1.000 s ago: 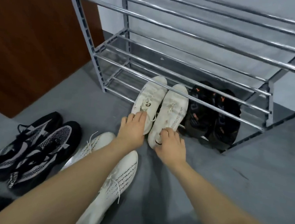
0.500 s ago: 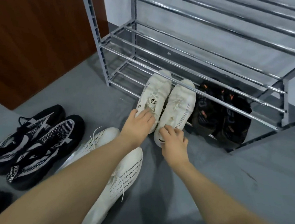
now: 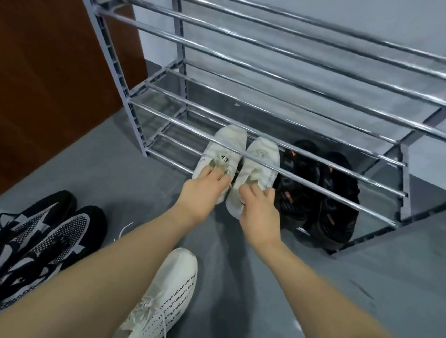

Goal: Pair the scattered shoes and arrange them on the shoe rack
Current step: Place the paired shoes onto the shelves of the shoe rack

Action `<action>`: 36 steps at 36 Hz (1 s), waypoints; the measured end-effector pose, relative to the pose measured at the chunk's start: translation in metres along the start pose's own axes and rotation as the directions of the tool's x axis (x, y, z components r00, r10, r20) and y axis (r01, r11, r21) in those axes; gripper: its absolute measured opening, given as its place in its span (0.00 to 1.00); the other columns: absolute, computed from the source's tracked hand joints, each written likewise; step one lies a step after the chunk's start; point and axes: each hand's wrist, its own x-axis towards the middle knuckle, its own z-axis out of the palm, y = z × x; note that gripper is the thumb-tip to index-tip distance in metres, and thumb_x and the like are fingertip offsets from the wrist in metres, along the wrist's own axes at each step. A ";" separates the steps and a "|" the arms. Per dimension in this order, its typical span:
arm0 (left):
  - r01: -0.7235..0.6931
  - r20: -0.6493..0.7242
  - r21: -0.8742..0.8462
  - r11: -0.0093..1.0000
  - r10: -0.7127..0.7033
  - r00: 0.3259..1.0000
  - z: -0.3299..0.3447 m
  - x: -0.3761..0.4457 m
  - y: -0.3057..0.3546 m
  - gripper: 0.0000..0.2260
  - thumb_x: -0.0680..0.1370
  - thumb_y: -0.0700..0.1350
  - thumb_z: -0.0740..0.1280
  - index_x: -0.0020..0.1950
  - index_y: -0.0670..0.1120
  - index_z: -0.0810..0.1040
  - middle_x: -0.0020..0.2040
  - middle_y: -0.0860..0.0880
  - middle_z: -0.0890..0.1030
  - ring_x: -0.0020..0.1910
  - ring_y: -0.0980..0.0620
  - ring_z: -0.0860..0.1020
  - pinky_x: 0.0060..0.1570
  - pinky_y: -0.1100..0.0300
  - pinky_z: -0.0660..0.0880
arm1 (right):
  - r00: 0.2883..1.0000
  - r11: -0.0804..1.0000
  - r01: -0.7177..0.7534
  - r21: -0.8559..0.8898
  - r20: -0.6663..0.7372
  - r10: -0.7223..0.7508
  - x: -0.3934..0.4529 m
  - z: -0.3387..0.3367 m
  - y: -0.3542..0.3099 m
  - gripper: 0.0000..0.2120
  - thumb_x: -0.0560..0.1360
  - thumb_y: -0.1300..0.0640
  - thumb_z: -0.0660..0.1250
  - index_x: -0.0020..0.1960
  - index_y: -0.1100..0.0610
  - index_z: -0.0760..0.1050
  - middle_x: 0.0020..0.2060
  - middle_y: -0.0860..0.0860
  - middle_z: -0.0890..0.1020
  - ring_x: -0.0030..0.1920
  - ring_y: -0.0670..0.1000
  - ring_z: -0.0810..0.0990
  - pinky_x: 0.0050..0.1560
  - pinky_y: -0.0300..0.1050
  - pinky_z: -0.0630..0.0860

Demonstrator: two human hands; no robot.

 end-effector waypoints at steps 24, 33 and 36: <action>0.093 0.116 -0.171 0.981 -0.074 0.991 0.018 0.048 -0.010 0.28 0.74 0.34 0.62 0.73 0.46 0.59 0.71 0.47 0.60 0.71 0.48 0.57 0.50 0.55 0.74 | 0.946 0.974 0.040 -0.222 0.324 0.035 0.043 0.021 0.024 0.30 0.72 0.45 0.67 0.68 0.56 0.61 0.71 0.52 0.63 0.72 0.57 0.58 0.72 0.61 0.45; 0.090 0.068 -0.176 0.980 -0.079 0.995 0.021 0.056 -0.002 0.20 0.80 0.37 0.58 0.71 0.48 0.64 0.76 0.49 0.54 0.77 0.47 0.45 0.68 0.51 0.63 | 0.952 0.966 0.008 -0.259 0.296 0.072 0.048 0.020 0.018 0.25 0.75 0.47 0.65 0.67 0.56 0.63 0.69 0.51 0.67 0.69 0.55 0.64 0.67 0.60 0.61; 0.080 0.102 -0.226 0.971 -0.058 0.993 0.028 0.061 -0.007 0.21 0.81 0.37 0.55 0.74 0.49 0.61 0.77 0.50 0.53 0.77 0.49 0.44 0.70 0.49 0.60 | 0.946 0.975 -0.079 -0.208 0.294 0.139 0.055 0.019 0.014 0.24 0.75 0.50 0.67 0.67 0.56 0.63 0.68 0.51 0.67 0.69 0.54 0.63 0.66 0.61 0.63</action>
